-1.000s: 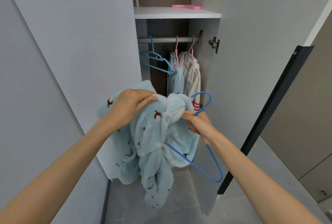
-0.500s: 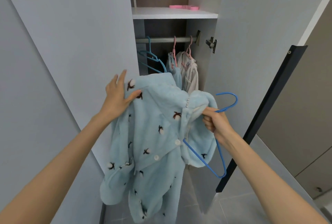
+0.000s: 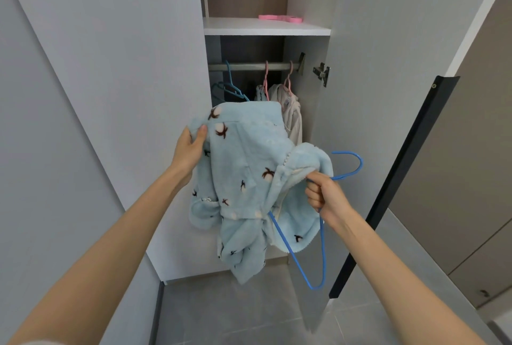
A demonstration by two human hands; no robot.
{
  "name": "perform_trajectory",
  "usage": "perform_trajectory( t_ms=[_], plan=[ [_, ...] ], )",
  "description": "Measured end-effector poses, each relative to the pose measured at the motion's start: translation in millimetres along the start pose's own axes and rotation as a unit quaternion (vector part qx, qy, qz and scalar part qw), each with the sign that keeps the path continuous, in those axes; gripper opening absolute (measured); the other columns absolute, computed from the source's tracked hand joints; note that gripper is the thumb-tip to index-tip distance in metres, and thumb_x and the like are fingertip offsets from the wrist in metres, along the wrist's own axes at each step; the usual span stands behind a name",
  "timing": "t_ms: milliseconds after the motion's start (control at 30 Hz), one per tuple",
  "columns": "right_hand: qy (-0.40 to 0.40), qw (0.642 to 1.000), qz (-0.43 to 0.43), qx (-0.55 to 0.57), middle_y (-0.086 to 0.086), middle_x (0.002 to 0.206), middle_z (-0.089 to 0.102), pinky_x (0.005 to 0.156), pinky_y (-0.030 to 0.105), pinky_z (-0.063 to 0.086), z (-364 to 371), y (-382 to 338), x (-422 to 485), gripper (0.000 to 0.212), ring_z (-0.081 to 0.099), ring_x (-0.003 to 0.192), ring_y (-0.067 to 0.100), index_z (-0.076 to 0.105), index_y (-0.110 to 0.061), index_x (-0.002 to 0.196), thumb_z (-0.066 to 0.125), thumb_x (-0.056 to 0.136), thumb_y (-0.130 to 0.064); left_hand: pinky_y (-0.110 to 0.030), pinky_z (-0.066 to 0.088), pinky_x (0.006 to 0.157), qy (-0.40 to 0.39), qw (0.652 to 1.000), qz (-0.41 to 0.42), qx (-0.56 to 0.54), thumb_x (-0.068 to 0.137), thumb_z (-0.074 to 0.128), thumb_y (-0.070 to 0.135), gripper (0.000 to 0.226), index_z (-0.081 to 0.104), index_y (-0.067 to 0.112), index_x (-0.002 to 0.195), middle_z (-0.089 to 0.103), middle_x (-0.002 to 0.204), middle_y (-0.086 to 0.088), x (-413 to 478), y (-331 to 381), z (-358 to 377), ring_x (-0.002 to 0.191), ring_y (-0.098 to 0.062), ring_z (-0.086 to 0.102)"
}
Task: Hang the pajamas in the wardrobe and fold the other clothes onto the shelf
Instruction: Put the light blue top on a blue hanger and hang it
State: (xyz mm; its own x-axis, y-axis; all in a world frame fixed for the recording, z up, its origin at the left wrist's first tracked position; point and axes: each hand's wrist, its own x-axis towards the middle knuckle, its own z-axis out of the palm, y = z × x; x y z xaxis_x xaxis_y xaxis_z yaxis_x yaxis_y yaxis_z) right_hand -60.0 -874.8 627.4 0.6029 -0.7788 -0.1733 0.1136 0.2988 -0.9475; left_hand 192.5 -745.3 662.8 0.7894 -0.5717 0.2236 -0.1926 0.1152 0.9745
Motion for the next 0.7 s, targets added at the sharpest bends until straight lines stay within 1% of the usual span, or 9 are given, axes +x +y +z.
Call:
perform_trajectory(
  t_ms=[100, 167, 233, 267, 333, 433, 533, 633, 700],
  plan=[
    [0.028, 0.998, 0.026, 0.057, -0.011, 0.042, 0.021, 0.031, 0.016, 0.014, -6, 8, 0, 0.043, 0.017, 0.034, 0.004, 0.03, -0.024, 0.058, 0.051, 0.094, -0.014, -0.017, 0.05, 0.077, 0.038, 0.998, 0.022, -0.044, 0.098, 0.048, 0.033, 0.025, 0.053, 0.018, 0.117, 0.063, 0.111, 0.005, 7, 11, 1, 0.101, -0.008, 0.061],
    [0.036, 0.992, 0.049, 0.113, -0.011, 0.041, 0.021, 0.031, 0.016, 0.012, -10, 15, -1, 0.034, 0.017, 0.033, 0.004, 0.043, -0.022, 0.062, 0.054, 0.095, -0.019, -0.016, 0.052, 0.075, 0.065, 0.995, 0.025, -0.076, 0.097, 0.05, 0.034, 0.026, 0.053, 0.019, 0.118, 0.064, 0.108, 0.007, 12, 20, 1, 0.096, -0.005, 0.062],
    [0.023, 0.986, 0.058, 0.153, -0.011, 0.041, 0.02, 0.03, 0.015, 0.013, -11, 20, -2, 0.019, 0.017, 0.031, 0.004, 0.063, -0.019, 0.079, 0.056, 0.095, -0.025, -0.019, 0.053, 0.077, 0.095, 0.99, 0.017, -0.099, 0.096, 0.051, 0.034, 0.027, 0.052, 0.02, 0.118, 0.063, 0.109, 0.007, 17, 26, 1, 0.095, -0.006, 0.062],
    [0.017, 0.984, 0.059, 0.167, -0.011, 0.041, 0.02, 0.029, 0.015, 0.014, -10, 22, -2, 0.016, 0.018, 0.031, 0.004, 0.067, -0.019, 0.086, 0.057, 0.094, -0.027, -0.022, 0.054, 0.079, 0.112, 0.987, 0.009, -0.113, 0.096, 0.051, 0.033, 0.026, 0.052, 0.019, 0.118, 0.063, 0.111, 0.005, 19, 29, 0, 0.097, -0.008, 0.062],
    [0.009, 0.981, 0.056, 0.188, -0.011, 0.041, 0.02, 0.029, 0.016, 0.015, -9, 24, -2, 0.015, 0.018, 0.031, 0.003, 0.069, -0.018, 0.093, 0.059, 0.092, -0.03, -0.028, 0.053, 0.086, 0.143, 0.981, -0.002, -0.132, 0.097, 0.05, 0.031, 0.027, 0.052, 0.015, 0.12, 0.063, 0.116, -0.001, 24, 30, -3, 0.101, -0.014, 0.062],
    [-0.002, 0.981, 0.052, 0.188, -0.011, 0.04, 0.021, 0.029, 0.015, 0.016, -9, 21, -1, 0.016, 0.018, 0.03, 0.003, 0.067, -0.017, 0.093, 0.062, 0.086, -0.031, -0.028, 0.052, 0.088, 0.173, 0.976, -0.014, -0.13, 0.098, 0.049, 0.031, 0.031, 0.051, 0.013, 0.122, 0.061, 0.12, -0.004, 26, 27, -12, 0.101, -0.014, 0.061],
    [-0.015, 0.986, 0.042, 0.158, -0.012, 0.04, 0.021, 0.031, 0.015, 0.015, -9, 16, -1, 0.017, 0.019, 0.031, 0.003, 0.067, -0.017, 0.094, 0.061, 0.087, -0.032, -0.027, 0.052, 0.086, 0.176, 0.979, -0.03, -0.099, 0.097, 0.049, 0.033, 0.032, 0.052, 0.014, 0.122, 0.061, 0.117, 0.0, 23, 17, -21, 0.103, -0.014, 0.06],
    [-0.032, 0.993, 0.024, 0.107, -0.012, 0.043, 0.02, 0.033, 0.015, 0.014, -4, 11, -1, 0.019, 0.018, 0.034, 0.003, 0.069, -0.017, 0.094, 0.061, 0.087, -0.033, -0.032, 0.05, 0.087, 0.124, 0.99, -0.069, 0.006, 0.096, 0.051, 0.032, 0.026, 0.057, 0.014, 0.113, 0.061, 0.118, -0.004, 19, 5, -27, 0.103, -0.017, 0.06],
    [-0.044, 0.996, 0.009, 0.075, -0.012, 0.044, 0.019, 0.034, 0.016, 0.014, 0, 8, -1, 0.024, 0.017, 0.035, 0.003, 0.07, -0.016, 0.093, 0.063, 0.082, -0.036, -0.033, 0.046, 0.088, 0.09, 0.987, -0.111, 0.073, 0.094, 0.053, 0.028, 0.03, 0.05, 0.008, 0.116, 0.055, 0.124, -0.007, 15, 2, -26, 0.106, -0.02, 0.056]
  ],
)
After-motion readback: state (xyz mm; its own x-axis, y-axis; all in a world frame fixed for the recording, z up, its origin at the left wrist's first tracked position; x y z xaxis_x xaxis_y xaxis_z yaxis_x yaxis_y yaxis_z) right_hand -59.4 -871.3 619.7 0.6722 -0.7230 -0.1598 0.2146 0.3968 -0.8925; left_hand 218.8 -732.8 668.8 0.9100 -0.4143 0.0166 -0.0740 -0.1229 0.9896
